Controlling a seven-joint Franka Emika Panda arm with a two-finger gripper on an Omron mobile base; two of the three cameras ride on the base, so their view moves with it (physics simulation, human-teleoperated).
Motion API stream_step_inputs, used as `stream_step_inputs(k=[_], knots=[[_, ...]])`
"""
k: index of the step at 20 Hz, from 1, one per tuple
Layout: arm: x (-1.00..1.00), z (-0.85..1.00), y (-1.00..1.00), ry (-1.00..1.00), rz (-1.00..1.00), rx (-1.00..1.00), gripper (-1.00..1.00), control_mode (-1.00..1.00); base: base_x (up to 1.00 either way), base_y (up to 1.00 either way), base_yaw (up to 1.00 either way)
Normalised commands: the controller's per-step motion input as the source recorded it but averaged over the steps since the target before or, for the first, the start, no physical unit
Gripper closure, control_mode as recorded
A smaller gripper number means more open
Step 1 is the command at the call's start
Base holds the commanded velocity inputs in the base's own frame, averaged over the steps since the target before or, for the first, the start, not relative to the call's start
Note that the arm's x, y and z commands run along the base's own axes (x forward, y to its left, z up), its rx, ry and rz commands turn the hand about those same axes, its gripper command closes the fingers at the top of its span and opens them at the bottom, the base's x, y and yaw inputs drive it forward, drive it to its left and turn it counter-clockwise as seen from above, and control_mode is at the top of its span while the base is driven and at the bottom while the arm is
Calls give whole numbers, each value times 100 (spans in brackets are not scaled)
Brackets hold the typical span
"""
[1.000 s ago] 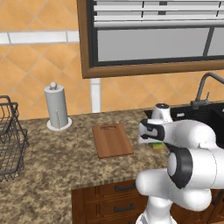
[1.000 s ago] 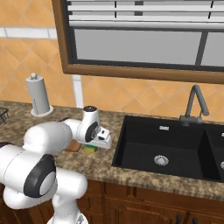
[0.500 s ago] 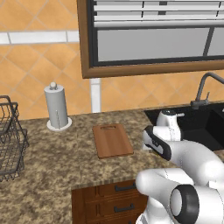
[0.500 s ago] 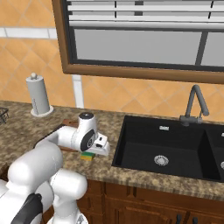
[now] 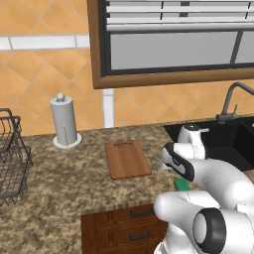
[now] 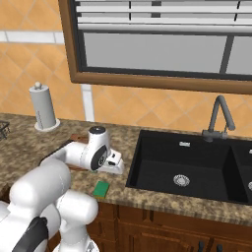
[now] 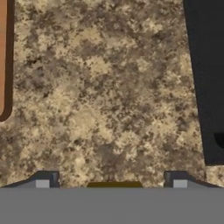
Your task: Pick up the sponge from the counter and clean the cutting board by briefly scrubbing or pressing down on the cutting board. Once finished, release the sponge.
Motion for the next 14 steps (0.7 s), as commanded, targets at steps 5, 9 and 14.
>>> stream_step_inputs(k=[5, 9, 14], knots=[[3, 47, 0, 0, 0, 0, -100, -100, 0, 0, 0], [0, 89, 0, 1, 0, 0, -100, -100, 0, 0, 0], [-30, 94, 0, 9, 0, 0, -100, -100, 0, 0, 0]])
